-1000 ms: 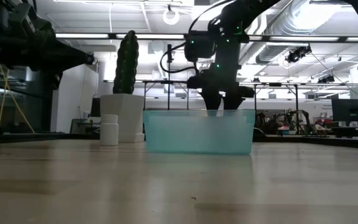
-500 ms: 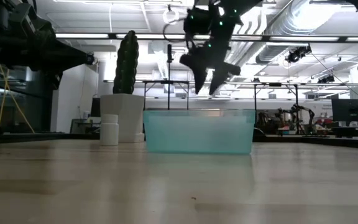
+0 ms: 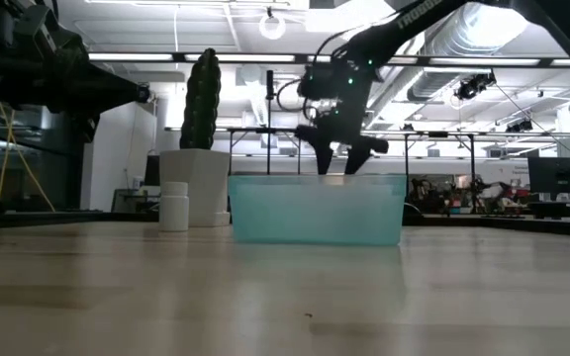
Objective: Pick and place pill bottles into a basket
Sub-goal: Put the blue pill bottle into the blue bin
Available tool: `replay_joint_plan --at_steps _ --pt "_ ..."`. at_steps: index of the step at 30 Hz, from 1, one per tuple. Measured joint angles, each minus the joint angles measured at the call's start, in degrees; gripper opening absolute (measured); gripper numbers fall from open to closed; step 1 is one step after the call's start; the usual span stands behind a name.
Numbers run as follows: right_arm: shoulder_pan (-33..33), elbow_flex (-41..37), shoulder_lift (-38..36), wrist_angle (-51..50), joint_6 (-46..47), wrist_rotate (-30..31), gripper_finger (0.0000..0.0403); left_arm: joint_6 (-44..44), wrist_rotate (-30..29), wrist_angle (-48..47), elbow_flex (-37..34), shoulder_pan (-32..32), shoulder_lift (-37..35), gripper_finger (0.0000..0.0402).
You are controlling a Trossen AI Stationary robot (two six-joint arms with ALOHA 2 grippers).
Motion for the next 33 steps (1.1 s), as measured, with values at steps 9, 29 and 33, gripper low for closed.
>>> replay_joint_plan --at_steps 9,29,33 --pt "-0.01 0.0 4.47 -0.72 -0.53 1.26 0.0271 0.01 0.0 0.0 0.0 0.0 -0.01 0.0095" --pt "-1.56 0.0 6.96 -1.17 -0.9 1.28 0.0259 0.0 0.0 0.0 0.0 0.0 -0.01 0.0095" --pt "-1.63 0.0 6.96 -1.06 -0.75 -0.19 0.0255 0.0 0.0 0.0 -0.01 0.0 0.0 0.0095"
